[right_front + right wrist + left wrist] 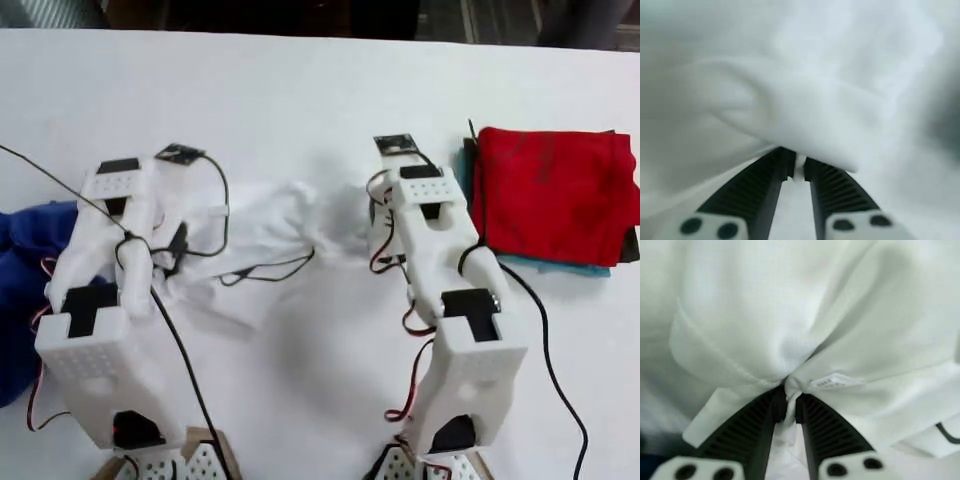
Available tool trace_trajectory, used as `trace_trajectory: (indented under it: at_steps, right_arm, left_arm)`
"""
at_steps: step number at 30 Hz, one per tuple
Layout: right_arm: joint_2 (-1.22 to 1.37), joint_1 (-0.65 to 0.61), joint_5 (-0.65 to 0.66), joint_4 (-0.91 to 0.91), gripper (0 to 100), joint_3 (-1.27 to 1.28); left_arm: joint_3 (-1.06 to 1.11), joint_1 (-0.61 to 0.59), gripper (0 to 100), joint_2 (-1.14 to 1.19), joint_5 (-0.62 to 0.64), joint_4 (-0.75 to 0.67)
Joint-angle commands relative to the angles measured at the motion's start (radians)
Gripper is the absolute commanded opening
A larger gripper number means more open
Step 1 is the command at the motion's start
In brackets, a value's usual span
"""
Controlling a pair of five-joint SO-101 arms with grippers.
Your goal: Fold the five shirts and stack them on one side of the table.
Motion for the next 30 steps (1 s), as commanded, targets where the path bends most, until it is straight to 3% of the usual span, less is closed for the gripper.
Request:
trace_trajectory:
  at_steps: [1, 7, 12, 19, 30]
  right_arm:
    - [0.002, -0.018, 0.003, -0.005, 2.1, -0.014]
    - [-0.064, -0.018, 0.046, -0.012, 2.1, -0.012]
    - [-0.262, -0.013, 0.132, -0.035, 2.1, -0.005]
    - [-0.573, 0.01, 0.138, -0.045, 2.1, 0.175]
    - [-0.84, 0.18, 0.201, -0.11, 2.0, 0.446]
  left_arm:
    - [-0.021, -0.023, 3, 0.009, 0.006, -0.011]
    - [-0.021, -0.023, 3, 0.009, 0.006, -0.011]
    - [-0.024, -0.018, 3, 0.005, 0.008, -0.006]
    - [-0.038, -0.015, 3, -0.002, 0.009, 0.009]
    - [-0.242, 0.118, 3, -0.245, 0.002, 0.414]
